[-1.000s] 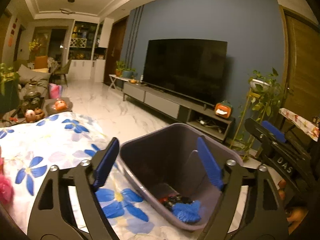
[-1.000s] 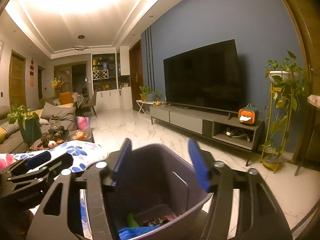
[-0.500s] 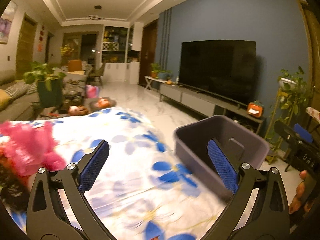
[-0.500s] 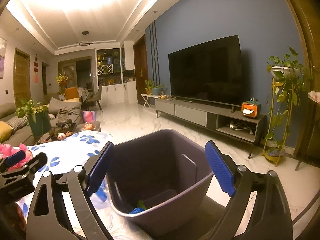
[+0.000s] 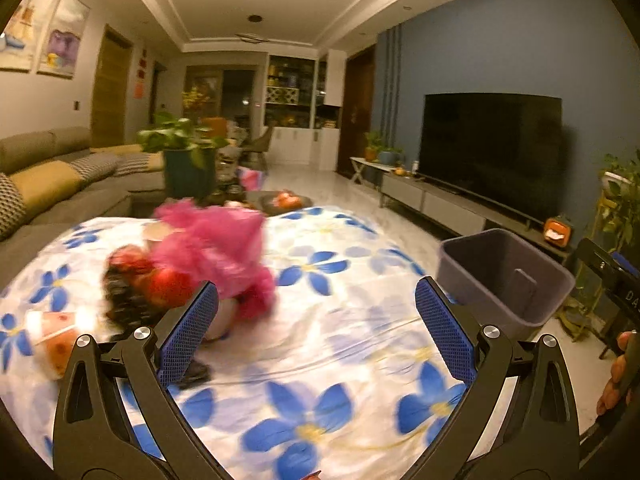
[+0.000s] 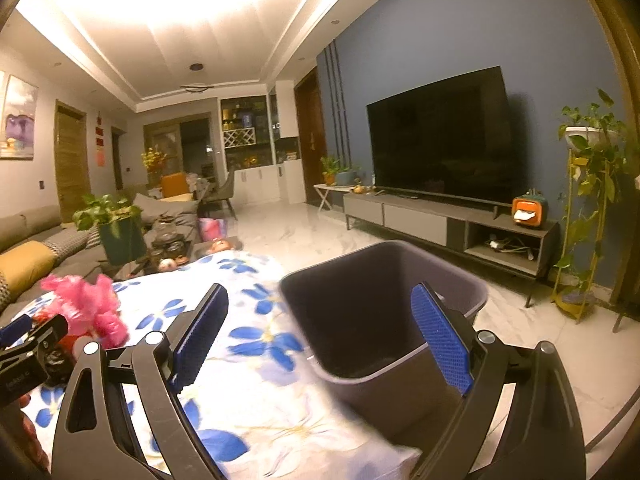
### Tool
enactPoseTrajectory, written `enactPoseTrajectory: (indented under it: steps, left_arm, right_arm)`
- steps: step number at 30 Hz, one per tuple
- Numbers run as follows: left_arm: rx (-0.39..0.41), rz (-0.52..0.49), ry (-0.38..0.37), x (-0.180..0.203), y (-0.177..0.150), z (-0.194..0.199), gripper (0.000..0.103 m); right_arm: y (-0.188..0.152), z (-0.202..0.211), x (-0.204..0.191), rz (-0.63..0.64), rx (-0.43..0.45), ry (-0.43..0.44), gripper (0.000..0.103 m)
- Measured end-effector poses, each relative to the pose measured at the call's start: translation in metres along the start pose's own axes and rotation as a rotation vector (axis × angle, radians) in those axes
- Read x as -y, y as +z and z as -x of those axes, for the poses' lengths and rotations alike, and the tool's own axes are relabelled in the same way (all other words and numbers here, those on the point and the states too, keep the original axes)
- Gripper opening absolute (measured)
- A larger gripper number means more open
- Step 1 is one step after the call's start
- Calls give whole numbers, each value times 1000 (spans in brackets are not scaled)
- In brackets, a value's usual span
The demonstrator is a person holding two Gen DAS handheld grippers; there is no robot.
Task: Collect trash
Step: 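Move both open tools back toward the table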
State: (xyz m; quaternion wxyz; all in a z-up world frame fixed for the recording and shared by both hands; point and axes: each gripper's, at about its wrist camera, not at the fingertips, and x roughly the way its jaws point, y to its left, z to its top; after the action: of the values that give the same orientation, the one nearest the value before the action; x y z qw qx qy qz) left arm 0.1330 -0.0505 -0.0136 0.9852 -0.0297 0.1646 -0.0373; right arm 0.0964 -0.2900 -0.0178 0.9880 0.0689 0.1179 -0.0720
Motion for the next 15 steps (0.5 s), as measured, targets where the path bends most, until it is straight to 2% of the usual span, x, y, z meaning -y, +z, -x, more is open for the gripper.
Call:
enactPoseTrajectory:
  steps: [5,15]
  left_arm:
    - [16,15,69,-27,-4,20,97]
    - [22,45,161,-70,-10,44,97]
  right_arm:
    - [-4,4,-17,-8,-9,30,90]
    - [-13,16,-65,35,-12,126,90]
